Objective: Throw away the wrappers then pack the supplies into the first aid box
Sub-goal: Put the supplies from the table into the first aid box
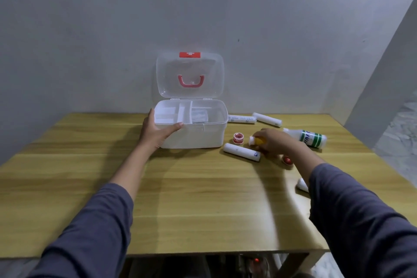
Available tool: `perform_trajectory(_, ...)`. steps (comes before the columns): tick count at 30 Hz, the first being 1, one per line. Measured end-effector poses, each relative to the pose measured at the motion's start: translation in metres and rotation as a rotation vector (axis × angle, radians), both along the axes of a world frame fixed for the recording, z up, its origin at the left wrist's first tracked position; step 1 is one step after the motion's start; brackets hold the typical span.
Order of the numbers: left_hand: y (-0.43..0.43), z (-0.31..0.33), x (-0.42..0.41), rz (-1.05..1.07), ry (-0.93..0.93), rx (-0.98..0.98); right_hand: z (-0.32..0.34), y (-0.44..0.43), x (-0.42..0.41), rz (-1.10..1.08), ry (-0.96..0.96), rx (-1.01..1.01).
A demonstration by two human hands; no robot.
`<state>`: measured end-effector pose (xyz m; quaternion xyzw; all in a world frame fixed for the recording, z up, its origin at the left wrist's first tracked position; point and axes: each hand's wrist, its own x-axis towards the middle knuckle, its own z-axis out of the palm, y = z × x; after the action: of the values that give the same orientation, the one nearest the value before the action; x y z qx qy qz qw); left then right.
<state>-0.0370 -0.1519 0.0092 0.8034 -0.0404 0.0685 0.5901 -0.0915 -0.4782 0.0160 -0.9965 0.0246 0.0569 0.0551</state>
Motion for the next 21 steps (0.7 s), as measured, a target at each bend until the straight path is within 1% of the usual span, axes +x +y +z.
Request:
perform_trajectory(2, -0.001, -0.001, 0.001, 0.0, -0.015, 0.003, 0.001, 0.0, 0.001, -0.009, -0.048, 0.051)
perform_trajectory(4, -0.001, -0.002, 0.001, 0.003, -0.02, 0.011, 0.007, 0.001, 0.001, -0.044, -0.176, 0.15)
perform_trajectory(8, 0.0, -0.002, 0.001, 0.006, -0.026, 0.014, 0.037, 0.011, -0.001, -0.12, -0.471, 0.46)
perform_trajectory(9, -0.001, -0.002, 0.001, 0.004, -0.026, 0.011, 0.046, 0.016, -0.001, -0.11, -0.545, 0.531)
perform_trajectory(11, 0.0, -0.003, 0.002, 0.002, -0.023, 0.006, 0.064, 0.031, -0.001, -0.066, -0.688, 0.757)
perform_trajectory(13, 0.001, -0.003, 0.002, -0.003, -0.016, 0.0, 0.079, 0.05, 0.002, -0.015, -0.77, 0.969)
perform_trajectory(15, 0.0, -0.003, 0.003, -0.002, -0.024, 0.003, 0.086, 0.071, 0.008, 0.04, -0.754, 1.055)
perform_trajectory(16, 0.0, -0.003, 0.003, 0.001, -0.036, 0.008, 0.086, 0.081, 0.011, 0.067, -0.712, 1.052)
perform_trajectory(19, 0.0, -0.003, 0.004, 0.005, -0.048, 0.026, 0.073, 0.108, 0.021, 0.124, -0.563, 0.963)
perform_trajectory(21, 0.0, -0.004, 0.004, -0.001, -0.058, 0.027, 0.061, 0.121, 0.025, 0.115, -0.486, 0.872)
